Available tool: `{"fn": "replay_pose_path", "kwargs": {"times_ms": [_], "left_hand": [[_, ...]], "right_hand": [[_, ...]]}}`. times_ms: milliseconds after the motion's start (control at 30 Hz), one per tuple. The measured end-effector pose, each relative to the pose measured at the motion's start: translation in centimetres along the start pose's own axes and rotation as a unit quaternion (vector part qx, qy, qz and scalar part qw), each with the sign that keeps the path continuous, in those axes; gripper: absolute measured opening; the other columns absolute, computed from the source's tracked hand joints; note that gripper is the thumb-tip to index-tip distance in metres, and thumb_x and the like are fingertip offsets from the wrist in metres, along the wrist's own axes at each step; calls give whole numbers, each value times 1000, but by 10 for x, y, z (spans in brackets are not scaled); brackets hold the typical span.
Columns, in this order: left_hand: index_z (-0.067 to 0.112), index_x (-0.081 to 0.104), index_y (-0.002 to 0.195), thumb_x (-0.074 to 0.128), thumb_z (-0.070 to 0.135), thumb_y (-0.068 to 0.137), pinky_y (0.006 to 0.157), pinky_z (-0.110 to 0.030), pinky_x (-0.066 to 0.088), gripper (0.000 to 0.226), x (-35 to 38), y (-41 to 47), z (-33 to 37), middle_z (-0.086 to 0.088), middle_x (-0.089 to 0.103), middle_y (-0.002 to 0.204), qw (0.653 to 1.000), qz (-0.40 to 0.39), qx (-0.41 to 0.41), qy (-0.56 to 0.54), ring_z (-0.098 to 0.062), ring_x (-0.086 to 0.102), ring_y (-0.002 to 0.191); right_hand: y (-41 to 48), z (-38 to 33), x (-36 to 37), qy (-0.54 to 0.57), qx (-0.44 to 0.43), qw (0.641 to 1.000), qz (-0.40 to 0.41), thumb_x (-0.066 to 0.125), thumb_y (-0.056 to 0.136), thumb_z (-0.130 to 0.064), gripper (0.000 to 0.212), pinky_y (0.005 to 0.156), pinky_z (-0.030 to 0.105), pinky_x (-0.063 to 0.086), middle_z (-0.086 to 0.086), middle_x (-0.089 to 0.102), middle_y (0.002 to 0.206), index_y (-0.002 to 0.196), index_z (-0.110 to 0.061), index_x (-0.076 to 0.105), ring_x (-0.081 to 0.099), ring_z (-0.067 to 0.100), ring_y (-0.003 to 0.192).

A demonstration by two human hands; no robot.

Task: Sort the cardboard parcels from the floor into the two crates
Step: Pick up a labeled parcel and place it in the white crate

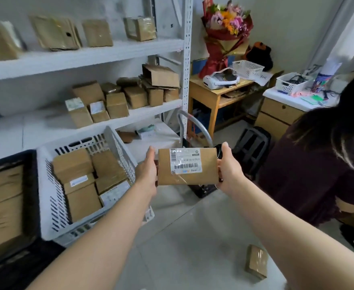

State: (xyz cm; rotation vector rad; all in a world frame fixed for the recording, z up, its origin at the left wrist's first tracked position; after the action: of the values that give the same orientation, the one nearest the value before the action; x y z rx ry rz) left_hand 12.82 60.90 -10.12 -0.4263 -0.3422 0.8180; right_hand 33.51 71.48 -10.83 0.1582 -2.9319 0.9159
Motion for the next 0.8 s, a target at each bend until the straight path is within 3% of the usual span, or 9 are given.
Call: {"fn": "replay_pose_path", "kwargs": {"times_ms": [67, 133, 200, 300, 400, 500, 667, 800], "left_hand": [[14, 65, 95, 53, 62, 86, 66, -41, 59, 51, -24, 8, 8, -7, 72, 83, 1000, 14, -10, -10, -25, 69, 74], [12, 65, 97, 53, 57, 88, 46, -25, 53, 48, -48, 20, 18, -5, 71, 82, 999, 34, -4, -21, -20, 67, 65], [11, 63, 85, 52, 44, 94, 35, -17, 43, 36, -69, 31, 29, -3, 69, 71, 999, 33, 11, -34, -15, 64, 50], [14, 59, 79, 54, 38, 95, 53, -28, 50, 29, -107, 41, 46, -2, 66, 69, 998, 53, 9, -42, -18, 64, 61], [15, 63, 92, 64, 41, 87, 75, -39, 56, 27, -161, 73, 58, -5, 70, 87, 991, 108, 7, -74, -24, 67, 80], [14, 63, 103, 66, 40, 87, 72, -35, 55, 31, -207, 105, 65, -7, 70, 94, 987, 135, 3, -87, -25, 67, 86], [15, 59, 93, 68, 39, 85, 95, -46, 49, 27, -271, 148, 52, -8, 66, 111, 980, 182, -37, -70, -30, 62, 102], [17, 63, 93, 67, 47, 82, 93, -46, 51, 32, -305, 167, 27, -8, 67, 107, 971, 212, -91, -56, -30, 63, 97]], "right_hand": [[2, -1, 31, -17, -1, 1000, -21, 42, 88, -67, 66, 54, 30, 46, 6, 69, 102, 115, -10, 62, 64, 22, 77], [6, 2, 63, -34, 0, 999, -41, 45, 85, -69, 69, 55, 31, 48, 9, 70, 101, 116, -9, 62, 65, 25, 78], [12, 9, 97, -39, -2, 998, -56, 49, 80, -70, 73, 69, 37, 56, 9, 70, 102, 117, -9, 63, 67, 28, 84], [17, 17, 155, -39, -17, 996, -80, 51, 81, -66, 69, 93, 46, 51, 6, 67, 110, 123, -11, 60, 64, 27, 97], [27, 26, 217, -49, -18, 994, -94, 52, 82, -62, 66, 93, 46, 51, 9, 63, 116, 124, -12, 54, 62, 29, 101], [39, 40, 276, -79, -9, 991, -110, 52, 76, -65, 73, 92, 49, 51, 10, 64, 112, 121, -8, 57, 62, 31, 100], [56, 68, 346, -151, -3, 982, -112, 50, 79, -61, 71, 96, 50, 48, 13, 60, 114, 119, -3, 56, 58, 32, 104], [65, 106, 379, -177, 42, 974, -132, 54, 83, -59, 58, 96, 47, 48, 10, 55, 115, 117, -11, 52, 55, 30, 106]]}}
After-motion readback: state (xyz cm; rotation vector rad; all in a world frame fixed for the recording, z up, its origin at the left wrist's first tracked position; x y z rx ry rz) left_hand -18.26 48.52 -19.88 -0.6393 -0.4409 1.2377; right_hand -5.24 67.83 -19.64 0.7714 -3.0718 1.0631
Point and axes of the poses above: each hand's wrist, its own y-axis towards the middle knuckle, its own x-axis out of the palm, z = x × y, the point moved 9 cm from there along y, towards the middle knuckle
